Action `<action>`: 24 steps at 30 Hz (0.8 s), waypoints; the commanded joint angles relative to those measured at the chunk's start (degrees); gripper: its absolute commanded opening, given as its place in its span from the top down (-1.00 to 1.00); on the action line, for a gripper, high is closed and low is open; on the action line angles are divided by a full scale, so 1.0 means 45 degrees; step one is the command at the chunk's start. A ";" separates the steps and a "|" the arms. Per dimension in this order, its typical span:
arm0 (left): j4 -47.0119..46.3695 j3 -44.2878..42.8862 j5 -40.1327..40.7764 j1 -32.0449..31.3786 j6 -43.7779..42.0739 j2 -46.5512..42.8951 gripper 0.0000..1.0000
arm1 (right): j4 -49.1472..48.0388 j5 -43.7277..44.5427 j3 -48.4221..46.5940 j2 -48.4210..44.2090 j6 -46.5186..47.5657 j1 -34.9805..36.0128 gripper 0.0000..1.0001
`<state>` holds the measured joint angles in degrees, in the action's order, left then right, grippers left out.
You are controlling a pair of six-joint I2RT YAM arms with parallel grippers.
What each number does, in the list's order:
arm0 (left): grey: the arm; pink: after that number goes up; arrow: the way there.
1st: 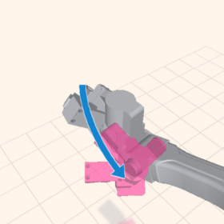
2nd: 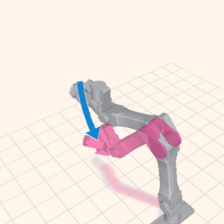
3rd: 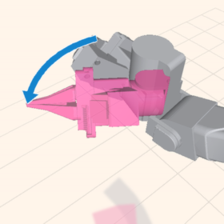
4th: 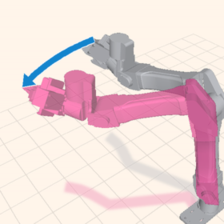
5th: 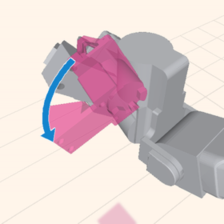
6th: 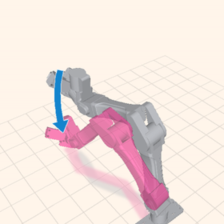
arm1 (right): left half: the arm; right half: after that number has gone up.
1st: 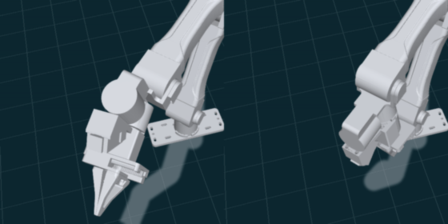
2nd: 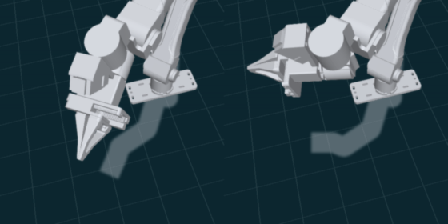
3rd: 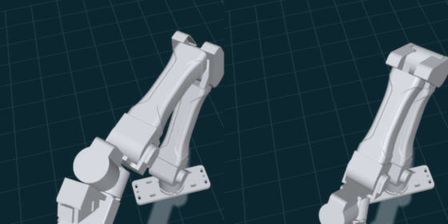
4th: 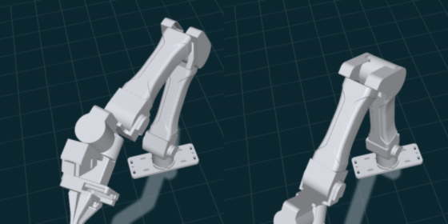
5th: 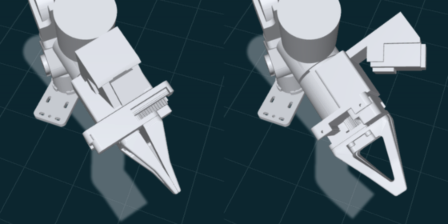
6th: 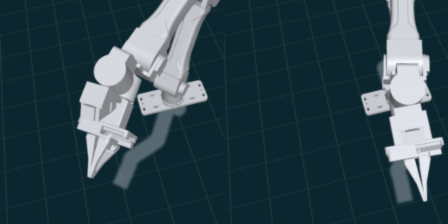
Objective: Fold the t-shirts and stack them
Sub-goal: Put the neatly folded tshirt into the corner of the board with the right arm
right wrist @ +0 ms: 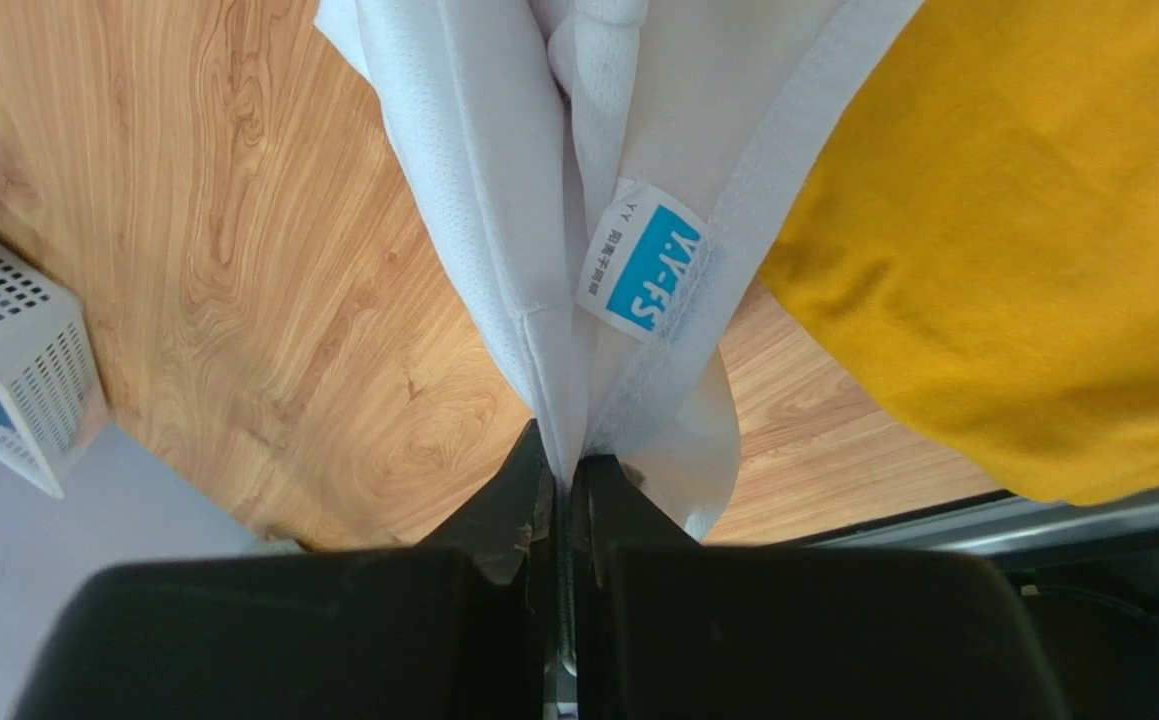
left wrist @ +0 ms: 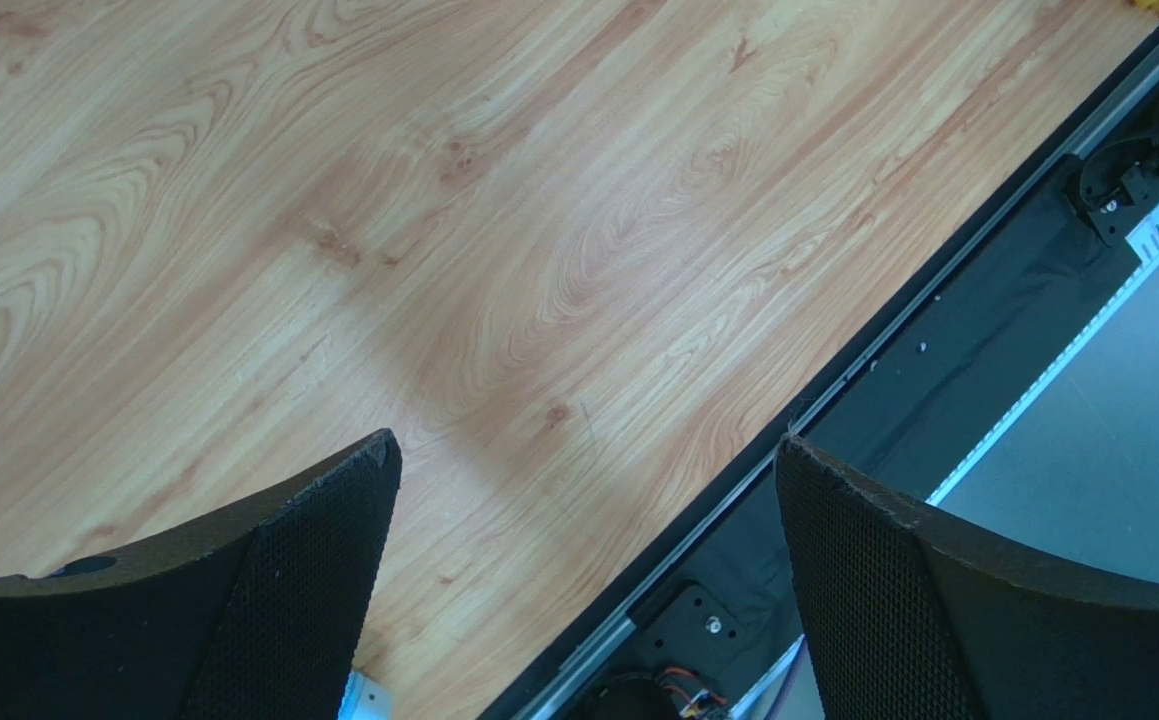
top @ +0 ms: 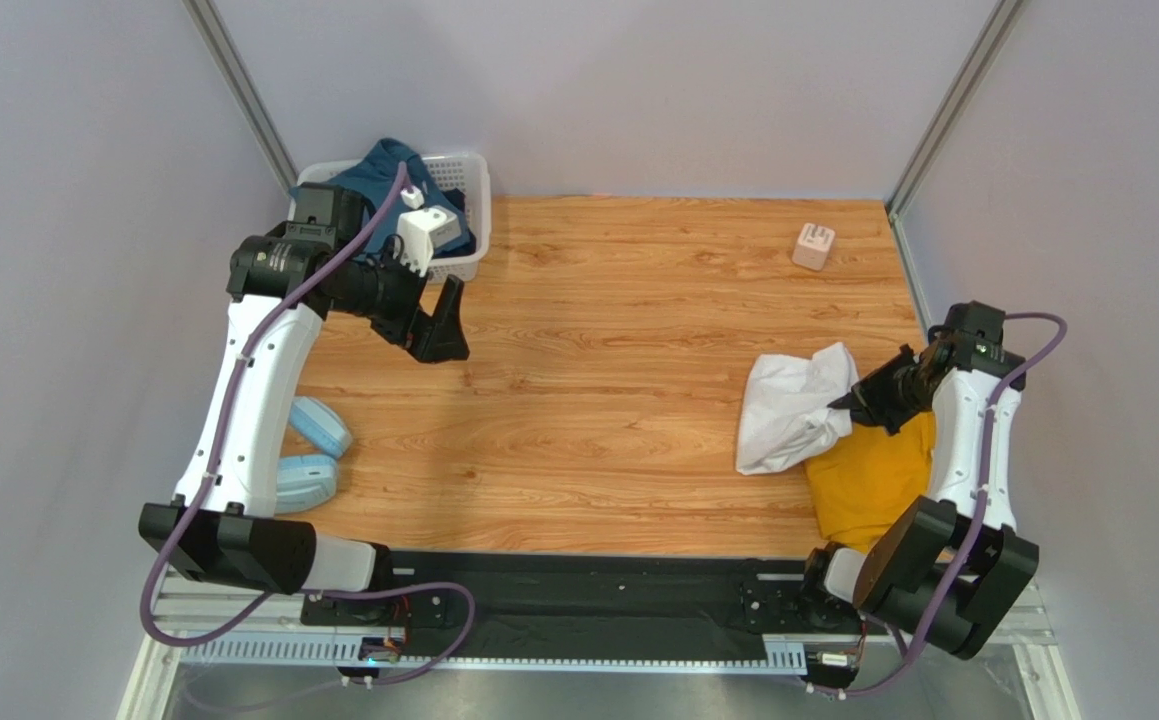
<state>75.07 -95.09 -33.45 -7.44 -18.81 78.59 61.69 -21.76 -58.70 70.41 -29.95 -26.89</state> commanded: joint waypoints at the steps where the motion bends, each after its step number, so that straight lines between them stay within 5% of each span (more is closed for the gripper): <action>1: 0.0076 -0.0373 0.0226 0.0091 -0.0410 0.0251 -0.99 | 0.0782 0.1881 -0.1097 -0.0276 0.0310 -0.0097 0.99; 12: 0.0448 -0.0667 0.0383 0.0072 -0.0878 0.0272 -0.99 | 0.2089 0.6922 -0.0549 -0.1175 -0.0860 -0.0838 1.00; 20: 0.0330 -0.0061 0.0832 0.0091 -0.1191 -0.0139 -0.99 | 0.2638 0.8213 -0.1273 -0.1994 -0.1332 -0.1133 1.00; 24: 0.0349 -0.0216 0.0735 0.0091 -0.1094 0.0016 -0.99 | 0.2405 0.8721 -0.1739 -0.2658 -0.1234 0.0036 1.00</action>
<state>76.53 -95.55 -29.85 -7.40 -22.17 79.88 73.19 11.99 -62.22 62.00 -34.68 -30.72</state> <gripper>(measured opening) 0.993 0.014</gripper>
